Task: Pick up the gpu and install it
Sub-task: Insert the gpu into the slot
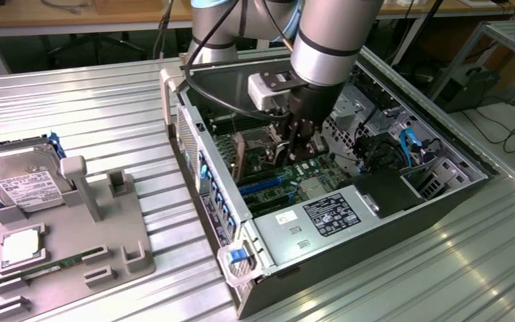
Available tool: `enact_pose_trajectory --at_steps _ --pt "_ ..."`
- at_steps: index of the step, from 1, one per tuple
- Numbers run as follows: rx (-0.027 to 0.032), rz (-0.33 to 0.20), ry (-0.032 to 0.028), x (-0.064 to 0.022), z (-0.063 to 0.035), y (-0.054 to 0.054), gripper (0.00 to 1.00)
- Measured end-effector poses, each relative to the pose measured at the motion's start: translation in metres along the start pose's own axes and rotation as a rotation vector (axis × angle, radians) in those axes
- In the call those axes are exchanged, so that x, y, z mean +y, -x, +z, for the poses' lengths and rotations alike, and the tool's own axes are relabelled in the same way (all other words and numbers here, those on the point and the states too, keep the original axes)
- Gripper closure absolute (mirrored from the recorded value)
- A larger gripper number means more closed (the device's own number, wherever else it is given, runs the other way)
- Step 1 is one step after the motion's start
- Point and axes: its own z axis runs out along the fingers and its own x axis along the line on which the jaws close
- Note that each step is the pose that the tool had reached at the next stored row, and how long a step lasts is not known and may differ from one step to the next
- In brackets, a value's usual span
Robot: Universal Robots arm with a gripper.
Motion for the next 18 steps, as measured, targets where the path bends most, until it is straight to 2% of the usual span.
enact_pose_trajectory --at_steps 5,10,18 --pt "0.0005 0.0 0.0 0.0071 0.0056 -0.001 0.73" --pt "0.0006 0.0 0.0001 0.011 0.0162 0.002 0.73" --pt "0.0005 0.0 0.0 0.0127 0.0172 0.002 0.73"
